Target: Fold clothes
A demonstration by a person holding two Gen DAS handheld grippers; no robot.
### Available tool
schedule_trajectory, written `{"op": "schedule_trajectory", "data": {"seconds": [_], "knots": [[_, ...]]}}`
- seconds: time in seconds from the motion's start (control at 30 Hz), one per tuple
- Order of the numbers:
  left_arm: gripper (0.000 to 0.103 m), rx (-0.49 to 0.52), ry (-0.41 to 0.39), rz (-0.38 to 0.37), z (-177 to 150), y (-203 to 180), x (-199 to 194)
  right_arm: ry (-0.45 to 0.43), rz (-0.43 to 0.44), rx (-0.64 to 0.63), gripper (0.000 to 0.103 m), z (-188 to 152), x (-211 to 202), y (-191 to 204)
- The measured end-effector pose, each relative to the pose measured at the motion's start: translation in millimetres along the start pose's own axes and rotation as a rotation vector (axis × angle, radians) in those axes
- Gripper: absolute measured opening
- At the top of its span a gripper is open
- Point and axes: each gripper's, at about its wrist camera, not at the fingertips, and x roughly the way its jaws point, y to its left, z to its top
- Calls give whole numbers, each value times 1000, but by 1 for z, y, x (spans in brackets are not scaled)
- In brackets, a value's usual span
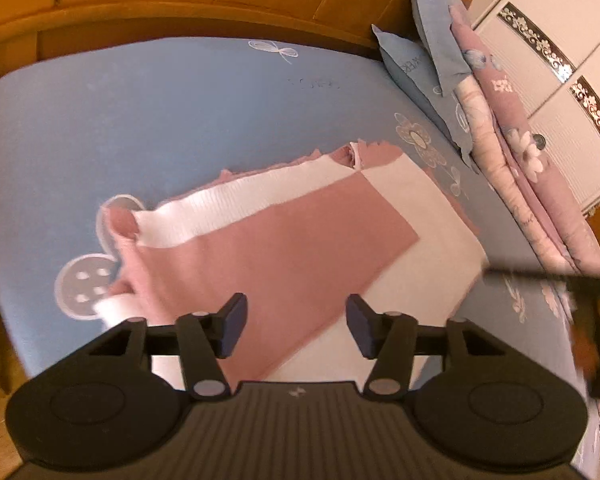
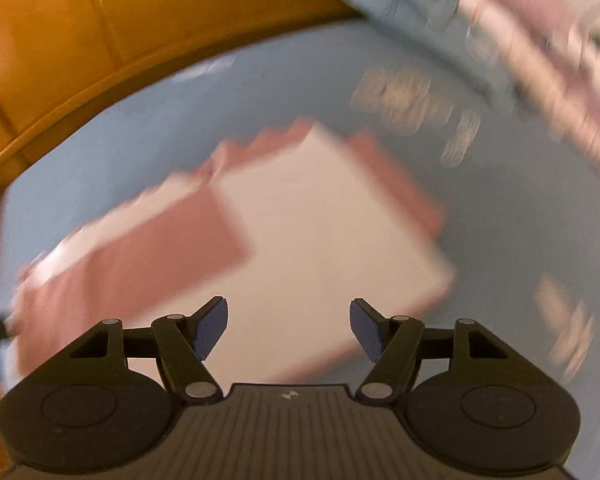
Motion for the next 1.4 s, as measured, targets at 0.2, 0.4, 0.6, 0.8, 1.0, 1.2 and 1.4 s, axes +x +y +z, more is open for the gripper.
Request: {"op": "schedule_trajectory", "data": {"seconds": [0.2, 0.4, 0.6, 0.8, 1.0, 1.2, 1.4], "knots": [[57, -60, -2, -2, -20, 29, 28, 38, 95, 189, 72, -80, -26, 2], [55, -61, -20, -19, -17, 26, 14, 94, 102, 260, 72, -123, -27, 22], [69, -92, -4, -93, 2, 43, 10, 24, 90, 206, 72, -97, -22, 88], [69, -198, 46, -118, 25, 74, 3, 29, -11, 140, 72, -67, 4, 150], [73, -195, 76, -99, 44, 87, -4, 21, -79, 105, 72, -50, 29, 189], [73, -219, 100, -105, 44, 102, 5, 173, -156, 39, 73, -64, 69, 214], [74, -229, 110, -133, 46, 109, 8, 221, -204, 19, 78, -73, 78, 230]]}}
